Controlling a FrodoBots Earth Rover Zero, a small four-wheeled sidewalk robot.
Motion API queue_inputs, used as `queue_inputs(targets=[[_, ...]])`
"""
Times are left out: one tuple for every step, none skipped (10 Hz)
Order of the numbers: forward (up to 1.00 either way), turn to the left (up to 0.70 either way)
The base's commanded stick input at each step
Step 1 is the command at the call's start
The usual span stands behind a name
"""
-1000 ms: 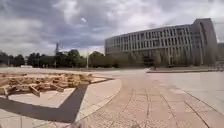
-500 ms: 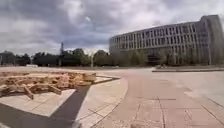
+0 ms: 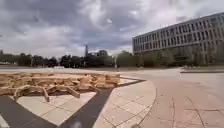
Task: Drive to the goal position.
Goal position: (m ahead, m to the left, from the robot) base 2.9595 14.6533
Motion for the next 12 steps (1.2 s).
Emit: queue_inputs(targets=[[0.7, 0.35], [0.7, 0.35], [0.7, 0.35], [0.7, 0.35], [0.7, 0.35], [0.7, 0.35], [0.37, 0.21], [0.13, 0.07], [0.06, 0.0], [0.05, -0.06], [-0.33, -0.26], [-0.65, -0.27]])
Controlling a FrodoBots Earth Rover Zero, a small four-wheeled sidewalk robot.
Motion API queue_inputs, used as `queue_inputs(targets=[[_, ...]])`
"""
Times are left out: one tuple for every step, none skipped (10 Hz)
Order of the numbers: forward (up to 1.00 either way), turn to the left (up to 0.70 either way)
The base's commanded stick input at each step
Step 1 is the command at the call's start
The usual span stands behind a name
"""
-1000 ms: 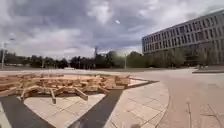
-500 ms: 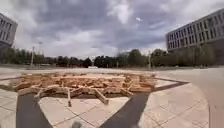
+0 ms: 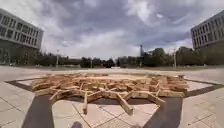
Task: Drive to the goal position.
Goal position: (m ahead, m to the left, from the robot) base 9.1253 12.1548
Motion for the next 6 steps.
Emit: queue_inputs(targets=[[-0.67, -0.29], [-0.67, -0.29], [-0.67, -0.29], [-0.67, -0.29], [-0.68, -0.29], [-0.67, -0.29]])
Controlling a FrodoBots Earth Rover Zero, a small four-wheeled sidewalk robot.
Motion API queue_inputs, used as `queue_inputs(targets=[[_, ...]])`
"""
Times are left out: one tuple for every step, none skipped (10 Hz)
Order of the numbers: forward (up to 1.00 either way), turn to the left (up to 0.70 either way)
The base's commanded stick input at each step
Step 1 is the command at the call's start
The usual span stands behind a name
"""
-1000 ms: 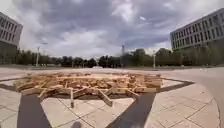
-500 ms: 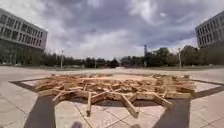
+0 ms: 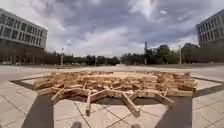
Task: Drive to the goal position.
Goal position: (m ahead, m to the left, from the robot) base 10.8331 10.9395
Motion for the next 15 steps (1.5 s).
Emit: queue_inputs(targets=[[-0.68, -0.29], [-0.68, -0.29], [-0.67, -0.29], [-0.5, -0.19], [-0.1, 0.04], [0.0, 0.0], [0.0, 0.0], [0.2, 0.03], [0.65, 0.31], [0.7, 0.35], [0.7, 0.35], [0.7, 0.35], [0.7, 0.35], [0.7, 0.35], [0.7, 0.35]])
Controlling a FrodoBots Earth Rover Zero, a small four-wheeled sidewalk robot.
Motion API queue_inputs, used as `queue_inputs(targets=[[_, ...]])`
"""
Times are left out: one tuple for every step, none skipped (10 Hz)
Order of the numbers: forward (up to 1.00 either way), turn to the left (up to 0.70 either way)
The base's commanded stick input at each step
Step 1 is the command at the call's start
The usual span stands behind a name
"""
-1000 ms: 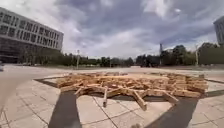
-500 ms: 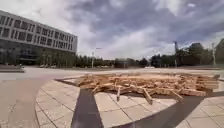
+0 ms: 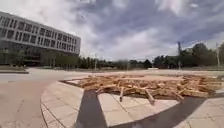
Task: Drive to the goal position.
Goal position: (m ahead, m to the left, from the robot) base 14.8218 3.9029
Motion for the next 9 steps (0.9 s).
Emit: queue_inputs(targets=[[0.7, 0.35], [0.7, 0.33], [0.7, 0.14], [0.7, 0.01], [0.7, 0.0], [0.7, 0.0], [0.7, 0.0], [0.7, 0.0], [0.7, 0.0]])
